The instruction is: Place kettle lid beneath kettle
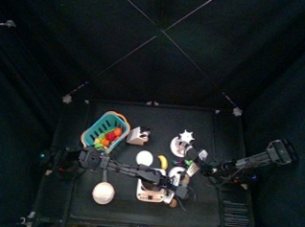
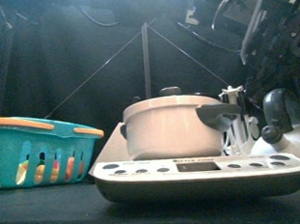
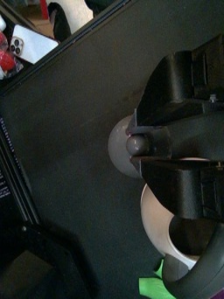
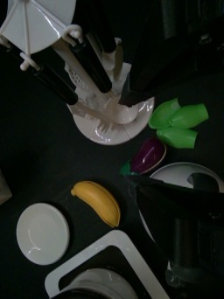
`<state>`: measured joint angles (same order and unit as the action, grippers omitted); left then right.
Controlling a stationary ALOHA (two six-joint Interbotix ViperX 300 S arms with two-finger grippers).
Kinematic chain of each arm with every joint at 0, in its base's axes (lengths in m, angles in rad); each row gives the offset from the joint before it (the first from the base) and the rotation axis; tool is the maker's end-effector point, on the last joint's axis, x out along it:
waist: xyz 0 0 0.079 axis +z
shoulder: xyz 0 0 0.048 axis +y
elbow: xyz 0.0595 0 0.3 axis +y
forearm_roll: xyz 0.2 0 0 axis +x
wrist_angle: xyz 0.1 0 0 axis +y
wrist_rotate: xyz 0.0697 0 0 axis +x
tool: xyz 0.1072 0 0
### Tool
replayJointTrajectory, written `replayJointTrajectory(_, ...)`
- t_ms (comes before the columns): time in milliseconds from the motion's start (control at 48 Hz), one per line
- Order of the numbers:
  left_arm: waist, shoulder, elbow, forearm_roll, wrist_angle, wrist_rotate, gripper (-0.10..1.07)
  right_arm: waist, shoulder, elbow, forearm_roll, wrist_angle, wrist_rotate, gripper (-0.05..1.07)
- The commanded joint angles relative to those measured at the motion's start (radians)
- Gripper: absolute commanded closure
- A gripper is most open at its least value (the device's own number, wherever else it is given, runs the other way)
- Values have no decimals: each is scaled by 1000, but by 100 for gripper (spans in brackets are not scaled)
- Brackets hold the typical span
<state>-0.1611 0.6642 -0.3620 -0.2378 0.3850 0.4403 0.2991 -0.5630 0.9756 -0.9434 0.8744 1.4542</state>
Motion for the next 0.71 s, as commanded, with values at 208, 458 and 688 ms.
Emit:
replayJointTrajectory(208,15,-14,-31,-3,-12,-5,9,-6,-8,-3,0,-14,2,7)
replayJointTrajectory(458,17,-35,-28,-5,-6,-5,9,-5,-8,-2,5,-15,2,7)
replayJointTrajectory(688,17,-71,-2,-3,-18,-5,9,-5,-6,5,18,-26,2,7)
